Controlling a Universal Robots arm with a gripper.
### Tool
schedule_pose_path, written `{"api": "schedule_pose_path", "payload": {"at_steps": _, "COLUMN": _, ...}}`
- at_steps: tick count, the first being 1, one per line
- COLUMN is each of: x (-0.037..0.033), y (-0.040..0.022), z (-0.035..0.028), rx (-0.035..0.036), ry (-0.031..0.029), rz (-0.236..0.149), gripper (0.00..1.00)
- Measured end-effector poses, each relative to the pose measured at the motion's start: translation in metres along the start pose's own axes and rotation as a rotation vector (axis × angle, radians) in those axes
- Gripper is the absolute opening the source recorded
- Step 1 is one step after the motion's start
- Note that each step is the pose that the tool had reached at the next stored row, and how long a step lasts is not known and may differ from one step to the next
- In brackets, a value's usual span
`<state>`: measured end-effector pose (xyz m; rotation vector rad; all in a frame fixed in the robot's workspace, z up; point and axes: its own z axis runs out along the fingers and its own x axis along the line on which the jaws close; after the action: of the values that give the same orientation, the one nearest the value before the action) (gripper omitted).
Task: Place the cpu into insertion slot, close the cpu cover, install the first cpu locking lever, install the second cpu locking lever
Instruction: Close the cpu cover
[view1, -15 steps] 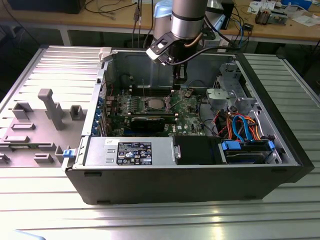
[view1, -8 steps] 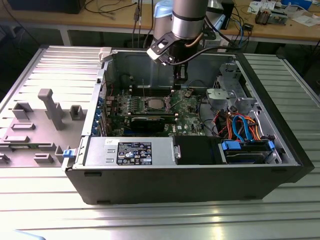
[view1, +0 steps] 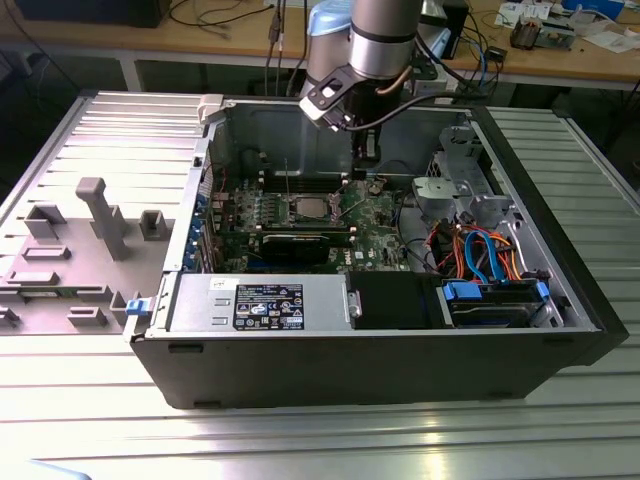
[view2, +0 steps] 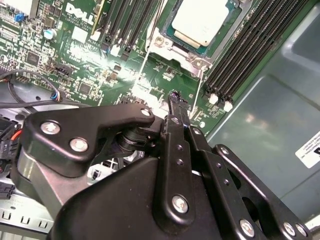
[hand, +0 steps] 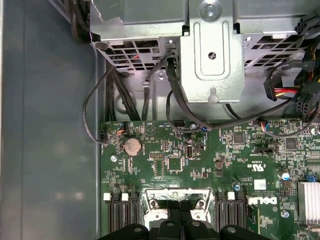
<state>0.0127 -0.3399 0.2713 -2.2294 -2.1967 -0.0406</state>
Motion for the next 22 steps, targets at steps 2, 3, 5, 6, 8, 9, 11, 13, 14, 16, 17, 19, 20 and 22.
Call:
{"api": "schedule_pose_path", "payload": {"at_steps": 2, "x": 0.0001, "y": 0.0034, "z": 0.0002, "rx": 0.0015, "ry": -0.0002, "rz": 0.0, "gripper": 0.11}}
{"api": "schedule_pose_path", "payload": {"at_steps": 3, "x": 0.0003, "y": 0.0064, "z": 0.0009, "rx": 0.0027, "ry": -0.0001, "rz": 0.0, "gripper": 0.11}}
{"api": "schedule_pose_path", "payload": {"at_steps": 5, "x": 0.0004, "y": 0.0102, "z": 0.0022, "rx": 0.0039, "ry": -0.0003, "rz": 0.0, "gripper": 0.11}}
{"api": "schedule_pose_path", "payload": {"at_steps": 6, "x": 0.0007, "y": 0.0131, "z": 0.0035, "rx": 0.0041, "ry": -0.0002, "rz": 0.0, "gripper": 0.11}}
{"api": "schedule_pose_path", "payload": {"at_steps": 8, "x": 0.0014, "y": 0.0159, "z": 0.0047, "rx": 0.0042, "ry": -0.0006, "rz": 0.0, "gripper": 0.11}}
{"api": "schedule_pose_path", "payload": {"at_steps": 9, "x": 0.0019, "y": 0.0178, "z": 0.0055, "rx": 0.0041, "ry": -0.0005, "rz": -0.001, "gripper": 0.11}}
{"api": "schedule_pose_path", "payload": {"at_steps": 11, "x": 0.0024, "y": 0.0219, "z": 0.007, "rx": 0.0042, "ry": -0.0003, "rz": -0.004, "gripper": 0.11}}
{"api": "schedule_pose_path", "payload": {"at_steps": 13, "x": 0.0026, "y": 0.0253, "z": 0.0095, "rx": 0.0044, "ry": -0.0014, "rz": -0.009, "gripper": 0.11}}
{"api": "schedule_pose_path", "payload": {"at_steps": 14, "x": 0.0026, "y": 0.0265, "z": 0.011, "rx": 0.0046, "ry": -0.0021, "rz": -0.015, "gripper": 0.11}}
{"api": "schedule_pose_path", "payload": {"at_steps": 16, "x": 0.0026, "y": 0.0286, "z": 0.0126, "rx": 0.0048, "ry": -0.002, "rz": -0.027, "gripper": 0.11}}
{"api": "schedule_pose_path", "payload": {"at_steps": 17, "x": 0.0026, "y": 0.0303, "z": 0.0138, "rx": 0.0052, "ry": -0.0019, "rz": -0.042, "gripper": 0.11}}
{"api": "schedule_pose_path", "payload": {"at_steps": 19, "x": 0.0025, "y": 0.0319, "z": 0.0162, "rx": 0.0062, "ry": -0.0018, "rz": -0.059, "gripper": 0.11}}
{"api": "schedule_pose_path", "payload": {"at_steps": 20, "x": 0.0025, "y": 0.0319, "z": 0.0171, "rx": 0.0068, "ry": -0.0018, "rz": -0.061, "gripper": 0.11}}
{"api": "schedule_pose_path", "payload": {"at_steps": 22, "x": 0.0024, "y": 0.0315, "z": 0.0201, "rx": 0.0074, "ry": -0.0018, "rz": -0.064, "gripper": 0.11}}
